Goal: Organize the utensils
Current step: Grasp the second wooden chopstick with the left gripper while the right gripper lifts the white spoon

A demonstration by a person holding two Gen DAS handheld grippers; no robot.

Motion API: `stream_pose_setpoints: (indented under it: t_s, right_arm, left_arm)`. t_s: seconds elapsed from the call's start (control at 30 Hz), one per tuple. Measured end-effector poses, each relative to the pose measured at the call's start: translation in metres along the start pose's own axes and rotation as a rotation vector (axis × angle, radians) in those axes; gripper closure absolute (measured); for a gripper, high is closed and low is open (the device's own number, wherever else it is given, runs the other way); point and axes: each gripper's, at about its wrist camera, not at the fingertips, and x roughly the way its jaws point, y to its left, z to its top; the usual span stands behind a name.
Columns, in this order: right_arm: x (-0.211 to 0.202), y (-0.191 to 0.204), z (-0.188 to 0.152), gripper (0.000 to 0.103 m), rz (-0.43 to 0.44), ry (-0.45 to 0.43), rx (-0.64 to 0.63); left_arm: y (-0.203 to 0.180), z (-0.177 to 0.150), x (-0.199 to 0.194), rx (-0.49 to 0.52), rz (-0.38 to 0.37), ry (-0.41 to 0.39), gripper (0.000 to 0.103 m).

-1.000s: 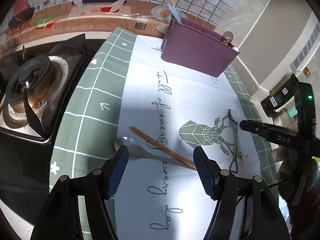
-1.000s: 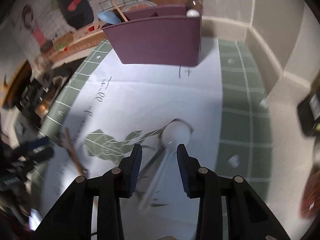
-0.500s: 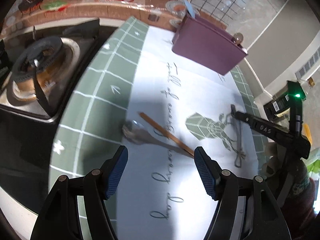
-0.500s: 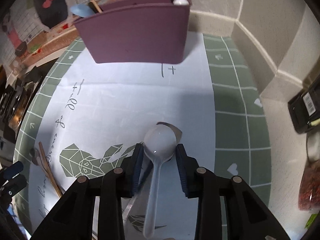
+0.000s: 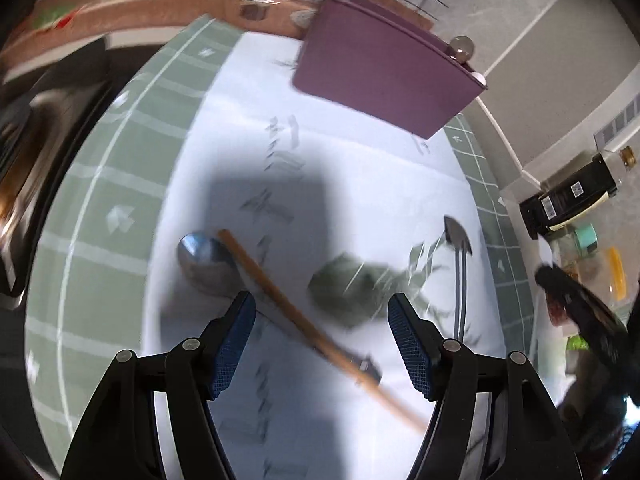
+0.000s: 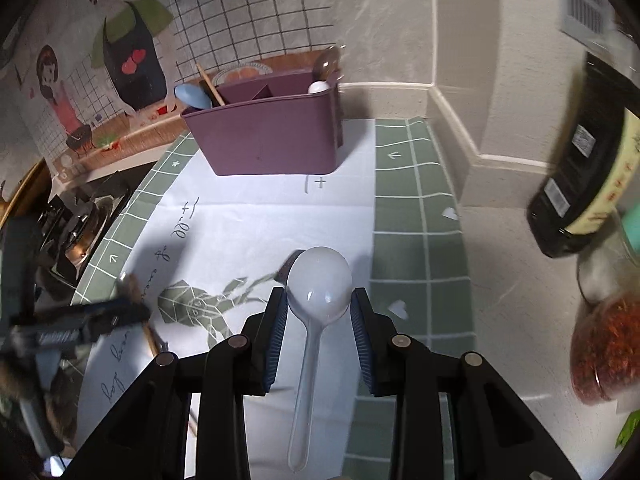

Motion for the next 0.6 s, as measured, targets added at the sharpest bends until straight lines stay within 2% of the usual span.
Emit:
stream_pose_setpoints:
  t_s: [0.1,0.17,0.23,0.3,0.37,0.47,0.6]
  right_arm:
    - [-0.005,-0.004,-0.006,0.073,-0.025,-0.013,-0.001]
    - [-0.007,-0.006,-0.009,0.073,-0.043,-0.021,-0.005]
    - [-0.008,-0.008,-0.011,0.073,-0.055,-0.025,-0.003]
    - [-0.009,-0.010,-0.011,0.073,-0.064,-0.033,0.000]
    - [-0.010,-0.011,-0.011,0.073,-0.067,-0.041,0.002]
    - [-0.006,-0.009,-0.011,0.073,-0.058,-0.045,0.002]
    - [-0.005,-0.005,-0.014,0.073,-0.049,-0.049,-0.006]
  left_arm:
    - [-0.014,0.012,0.013,0.062,-0.059,-0.010,0.034]
    - [-0.023,0.015,0.019,0.095,-0.058,-0.013,0.034]
    - [-0.027,0.016,0.021,0.108,0.004,-0.025,0.037]
    - [-0.027,0.016,0.021,0.095,0.055,-0.034,0.050]
    - [-0.030,0.015,0.021,0.099,0.122,-0.036,0.059]
    - [-0.041,0.012,0.026,0.150,0.177,-0.018,0.061]
    - [-0.055,0.009,0.032,0.217,0.213,0.022,0.075]
